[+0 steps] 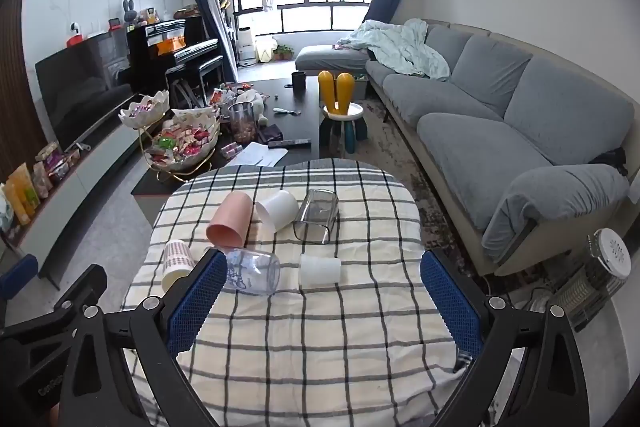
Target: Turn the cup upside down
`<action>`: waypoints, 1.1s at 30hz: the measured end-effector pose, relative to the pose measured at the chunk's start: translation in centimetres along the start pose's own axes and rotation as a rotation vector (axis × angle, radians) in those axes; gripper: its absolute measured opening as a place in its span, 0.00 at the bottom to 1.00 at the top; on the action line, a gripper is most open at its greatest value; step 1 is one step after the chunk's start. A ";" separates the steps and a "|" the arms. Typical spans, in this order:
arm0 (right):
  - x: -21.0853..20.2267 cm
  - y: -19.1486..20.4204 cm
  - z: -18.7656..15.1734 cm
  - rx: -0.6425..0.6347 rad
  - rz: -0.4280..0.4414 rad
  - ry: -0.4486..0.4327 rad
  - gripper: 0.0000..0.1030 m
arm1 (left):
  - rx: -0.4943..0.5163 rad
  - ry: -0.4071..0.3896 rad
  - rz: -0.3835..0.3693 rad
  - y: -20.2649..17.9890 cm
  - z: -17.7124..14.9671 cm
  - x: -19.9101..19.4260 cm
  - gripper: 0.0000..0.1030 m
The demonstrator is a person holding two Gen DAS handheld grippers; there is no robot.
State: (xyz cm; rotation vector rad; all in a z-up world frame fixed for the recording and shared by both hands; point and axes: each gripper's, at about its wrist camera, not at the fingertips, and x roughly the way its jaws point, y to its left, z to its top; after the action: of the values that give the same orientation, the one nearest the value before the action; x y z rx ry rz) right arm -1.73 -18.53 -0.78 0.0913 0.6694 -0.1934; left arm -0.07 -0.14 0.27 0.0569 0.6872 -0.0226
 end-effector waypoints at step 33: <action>0.4 -0.2 -0.1 0.006 0.004 0.015 0.95 | 0.002 0.006 0.000 0.0 -0.6 0.5 1.00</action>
State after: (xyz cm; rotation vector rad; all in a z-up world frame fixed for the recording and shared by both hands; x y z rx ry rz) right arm -1.57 -18.74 -1.10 0.1000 0.6836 -0.1915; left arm -0.08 -0.15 -0.54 0.0585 0.6931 -0.0234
